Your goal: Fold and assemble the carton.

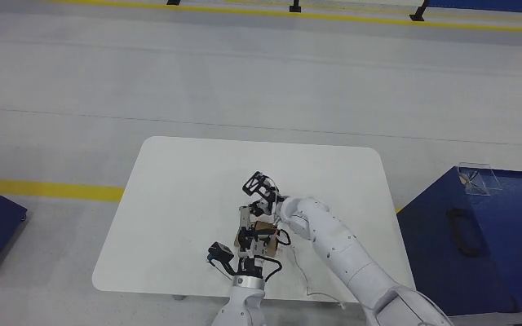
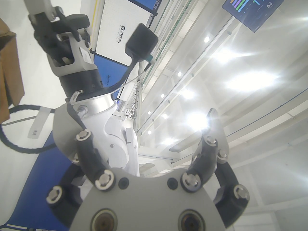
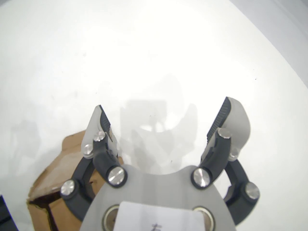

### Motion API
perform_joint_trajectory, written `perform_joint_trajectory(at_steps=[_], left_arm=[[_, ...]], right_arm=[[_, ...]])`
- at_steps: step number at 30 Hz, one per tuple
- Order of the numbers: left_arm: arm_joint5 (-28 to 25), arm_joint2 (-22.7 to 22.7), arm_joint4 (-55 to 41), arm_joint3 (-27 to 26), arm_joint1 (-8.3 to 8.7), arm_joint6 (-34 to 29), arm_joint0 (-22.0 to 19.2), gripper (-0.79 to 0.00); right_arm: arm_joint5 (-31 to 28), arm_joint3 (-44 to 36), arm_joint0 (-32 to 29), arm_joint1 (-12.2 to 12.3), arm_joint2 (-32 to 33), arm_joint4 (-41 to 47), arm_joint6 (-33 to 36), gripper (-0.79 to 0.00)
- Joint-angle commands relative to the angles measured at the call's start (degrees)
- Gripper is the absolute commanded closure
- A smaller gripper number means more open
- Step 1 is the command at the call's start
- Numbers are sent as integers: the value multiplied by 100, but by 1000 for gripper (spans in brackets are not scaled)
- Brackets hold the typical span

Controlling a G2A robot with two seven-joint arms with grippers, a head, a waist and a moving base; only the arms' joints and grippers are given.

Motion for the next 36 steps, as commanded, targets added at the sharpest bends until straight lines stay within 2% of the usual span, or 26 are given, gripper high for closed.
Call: perform_joint_trajectory(at_steps=[1, 4, 6, 8, 13, 15, 16, 23, 29, 36], left_arm=[[0, 0, 0, 0, 0, 0, 0, -785], [-48, -51, 196, -53, 25, -26, -6, -785], [-497, -120, 663, -230, 49, 157, 150, -785], [-663, -177, 926, -427, 89, 228, 367, -785], [-772, -461, 1114, -1092, 220, -42, 1034, -785], [-913, -539, 1016, -1144, 257, -215, 1232, -785], [-931, -554, 1027, -1139, 262, -230, 1247, -785], [-914, -575, 1136, -1122, 269, -270, 1211, -785], [-1036, -585, 2455, -770, 325, -324, 1215, -785], [-870, -689, 2958, -292, 372, -322, 1124, -785]], right_arm=[[358, -221, -139, 57, 183, 72, 43, -785], [515, -857, -575, 254, 632, 95, -133, -785], [674, -1496, -1042, 437, 987, -186, -313, -785], [731, -2254, -1615, 616, 1376, -417, -278, -785], [322, -4168, -3104, 986, 2407, -697, 189, -785], [152, -4619, -3587, 1070, 2690, -652, 463, -785], [346, -4779, -3730, 1086, 2845, -539, 607, -785], [287, -4816, -3751, 1088, 2755, -717, 531, -785], [762, -4413, -3706, 1025, 2209, -1628, -536, -785], [977, -3495, -3319, 902, 1710, -1802, -1156, -785]])
